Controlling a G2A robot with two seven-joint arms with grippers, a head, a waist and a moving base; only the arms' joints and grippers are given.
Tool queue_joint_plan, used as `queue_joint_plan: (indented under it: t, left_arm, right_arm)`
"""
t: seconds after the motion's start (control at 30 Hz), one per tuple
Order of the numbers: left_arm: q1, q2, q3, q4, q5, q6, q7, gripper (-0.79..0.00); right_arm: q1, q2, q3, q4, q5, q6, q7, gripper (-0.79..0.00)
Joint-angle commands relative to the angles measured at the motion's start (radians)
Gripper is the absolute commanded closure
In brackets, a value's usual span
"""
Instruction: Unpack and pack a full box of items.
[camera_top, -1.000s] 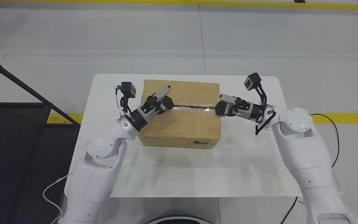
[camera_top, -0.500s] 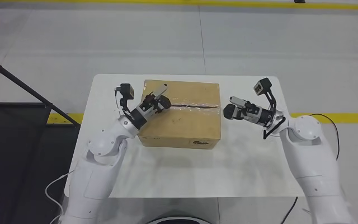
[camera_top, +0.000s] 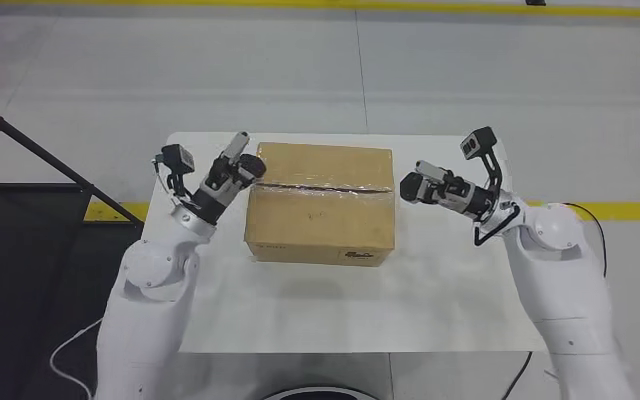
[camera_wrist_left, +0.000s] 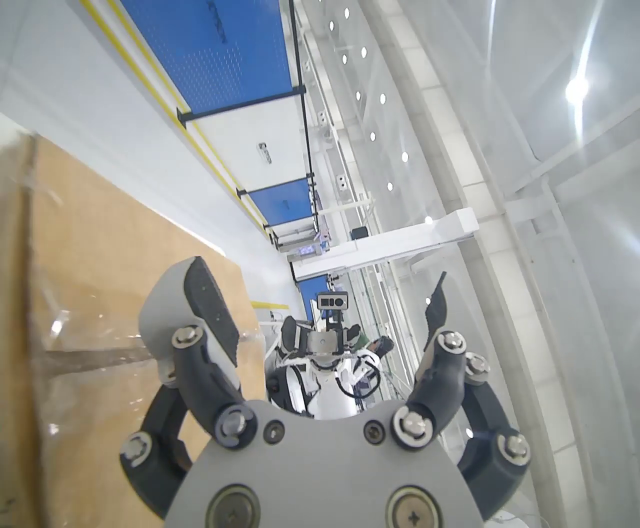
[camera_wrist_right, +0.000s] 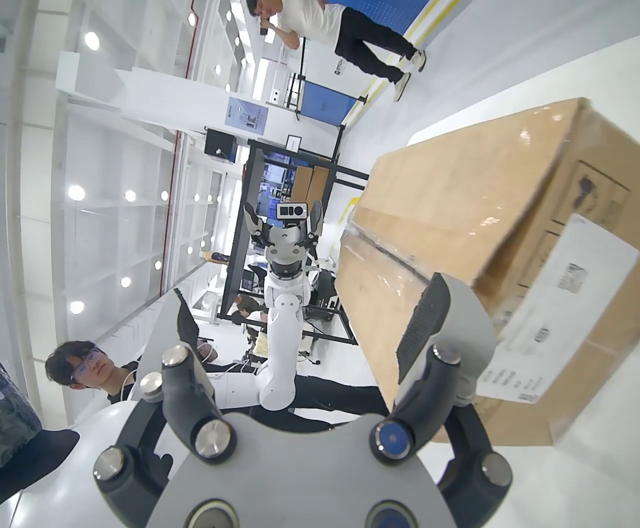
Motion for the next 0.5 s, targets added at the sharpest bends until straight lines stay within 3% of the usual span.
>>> queue_joint_plan:
  t: [0.0,0.1,0.23,0.47]
  left_arm:
    - [0.036,0.006,-0.047,-0.011,0.036,0.005,0.018,-0.785]
    - [0.098,0.015,-0.098,-0.011,0.088,0.020,0.038,-0.785]
    - [0.161,0.018,-0.102,-0.009,0.135,0.012,0.044,-0.785]
    - [0.190,0.018,-0.062,0.006,0.109,-0.008,0.031,-0.785]
  right_arm:
    - [0.030,-0.008,-0.044,0.007,-0.014,0.015,-0.003,-0.785]
    - [0.090,-0.027,-0.125,0.059,-0.022,0.030,-0.009,-0.785]
    - [0.150,-0.049,-0.198,0.150,-0.016,0.026,-0.014,-0.785]
    - [0.214,-0.084,-0.284,0.246,0.015,0.003,-0.016,-0.785]
